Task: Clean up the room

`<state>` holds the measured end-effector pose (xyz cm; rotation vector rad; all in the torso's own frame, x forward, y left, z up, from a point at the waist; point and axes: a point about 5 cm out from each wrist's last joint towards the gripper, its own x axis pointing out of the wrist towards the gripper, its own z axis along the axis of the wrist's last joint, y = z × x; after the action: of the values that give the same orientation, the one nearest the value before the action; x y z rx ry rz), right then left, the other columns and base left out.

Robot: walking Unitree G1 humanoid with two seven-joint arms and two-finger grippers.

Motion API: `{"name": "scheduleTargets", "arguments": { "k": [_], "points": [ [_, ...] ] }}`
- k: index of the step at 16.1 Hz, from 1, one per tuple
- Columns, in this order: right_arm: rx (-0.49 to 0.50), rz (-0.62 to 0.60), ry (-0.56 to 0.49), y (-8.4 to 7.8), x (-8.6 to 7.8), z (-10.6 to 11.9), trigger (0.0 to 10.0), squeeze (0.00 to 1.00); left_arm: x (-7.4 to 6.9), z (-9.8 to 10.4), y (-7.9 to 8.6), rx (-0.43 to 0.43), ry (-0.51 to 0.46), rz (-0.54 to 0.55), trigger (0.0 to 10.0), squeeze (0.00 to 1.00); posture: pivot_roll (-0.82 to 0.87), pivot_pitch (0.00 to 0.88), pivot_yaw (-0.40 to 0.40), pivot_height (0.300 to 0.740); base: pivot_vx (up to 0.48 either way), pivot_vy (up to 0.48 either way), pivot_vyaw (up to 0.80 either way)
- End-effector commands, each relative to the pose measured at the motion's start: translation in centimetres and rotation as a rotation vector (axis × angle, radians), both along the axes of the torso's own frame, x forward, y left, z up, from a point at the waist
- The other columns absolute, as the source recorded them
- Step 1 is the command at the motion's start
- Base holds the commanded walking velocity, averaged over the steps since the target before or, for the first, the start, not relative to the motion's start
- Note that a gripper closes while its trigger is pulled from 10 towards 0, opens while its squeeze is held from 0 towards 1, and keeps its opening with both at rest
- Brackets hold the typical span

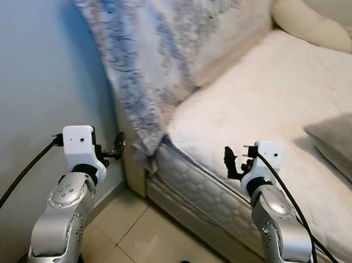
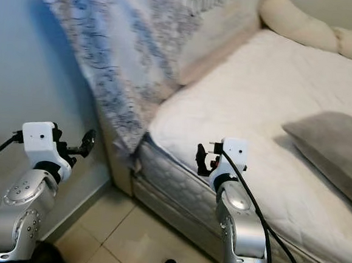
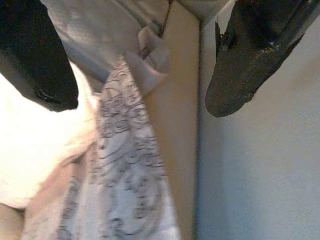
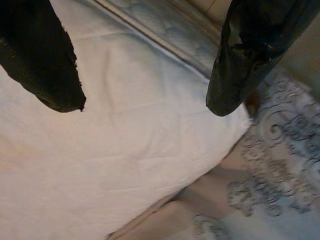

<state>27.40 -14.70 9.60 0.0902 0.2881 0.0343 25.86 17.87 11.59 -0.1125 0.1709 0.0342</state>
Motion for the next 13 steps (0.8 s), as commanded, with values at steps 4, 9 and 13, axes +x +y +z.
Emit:
{"name": "scheduleTargets", "arguments": {
  "k": [4, 9, 13],
  "points": [
    [-0.104, -0.066, -0.056, -1.4, 0.2, 0.7, 10.0, 0.0, 0.1, 1.0, 0.1, 0.192, -0.107, -0.025, 10.0, 0.0, 0.09, 0.0, -0.005, 0.74, 0.0, 0.0, -0.67],
    [-0.104, -0.056, -0.098, -1.2, 0.2, 0.8, 10.0, 0.0, 0.0, 0.6, -0.3, 0.205, -0.049, -0.119, 10.0, 0.0, 0.08, 0.0, 0.003, 0.74, 0.0, 0.0, -0.68],
    [-0.055, -0.05, -0.066, -0.9, -0.1, 0.3, 10.0, 0.0, 0.2, 0.8, -0.8, 0.22, -0.051, -0.15, 10.0, 0.0, 0.08, 0.0, 0.006, 0.74, 0.0, 0.0, -0.74]
  ]
}}
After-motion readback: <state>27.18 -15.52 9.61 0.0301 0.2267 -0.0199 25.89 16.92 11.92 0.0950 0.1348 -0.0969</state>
